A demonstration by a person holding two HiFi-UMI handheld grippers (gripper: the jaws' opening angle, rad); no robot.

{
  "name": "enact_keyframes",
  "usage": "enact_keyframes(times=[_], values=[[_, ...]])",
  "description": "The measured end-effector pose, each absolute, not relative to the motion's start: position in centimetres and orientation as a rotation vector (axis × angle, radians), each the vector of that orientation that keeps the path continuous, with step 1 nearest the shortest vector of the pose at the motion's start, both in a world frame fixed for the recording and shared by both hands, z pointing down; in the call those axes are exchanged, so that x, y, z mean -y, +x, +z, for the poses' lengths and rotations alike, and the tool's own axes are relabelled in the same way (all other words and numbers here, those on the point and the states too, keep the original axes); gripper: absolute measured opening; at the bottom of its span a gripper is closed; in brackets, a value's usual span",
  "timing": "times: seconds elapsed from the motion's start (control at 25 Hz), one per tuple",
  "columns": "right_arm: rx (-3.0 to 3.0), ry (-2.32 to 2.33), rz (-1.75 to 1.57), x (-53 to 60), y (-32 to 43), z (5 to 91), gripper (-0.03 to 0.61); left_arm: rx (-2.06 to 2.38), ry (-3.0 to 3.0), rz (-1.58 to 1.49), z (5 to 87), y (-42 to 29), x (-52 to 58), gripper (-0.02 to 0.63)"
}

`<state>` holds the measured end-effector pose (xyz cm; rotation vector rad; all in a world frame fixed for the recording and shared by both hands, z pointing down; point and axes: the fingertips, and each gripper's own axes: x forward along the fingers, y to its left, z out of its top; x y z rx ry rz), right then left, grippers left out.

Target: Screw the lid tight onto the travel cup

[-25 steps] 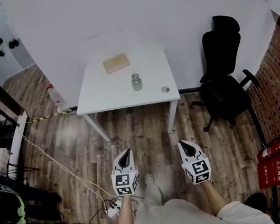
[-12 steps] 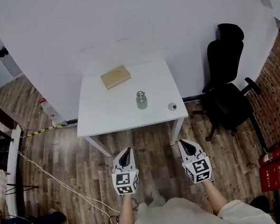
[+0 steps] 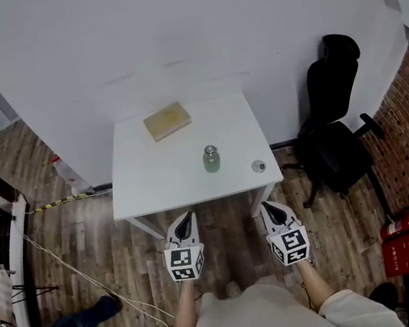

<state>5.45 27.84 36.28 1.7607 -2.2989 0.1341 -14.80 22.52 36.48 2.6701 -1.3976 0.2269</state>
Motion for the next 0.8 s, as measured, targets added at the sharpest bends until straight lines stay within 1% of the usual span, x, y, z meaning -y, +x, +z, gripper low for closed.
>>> enact_keyframes(times=[0.56,0.8], values=[[2.294,1.734,0.237,-19.8,7.8,39.6,-0.002,1.351,2.629,0.318,39.8,-12.0,-14.7,0.008],[2.328,1.695,0.257,-14.5,9.5,40.9,-0.002,1.368,2.604,0.355,41.4,-9.9,-10.3,0.008]])
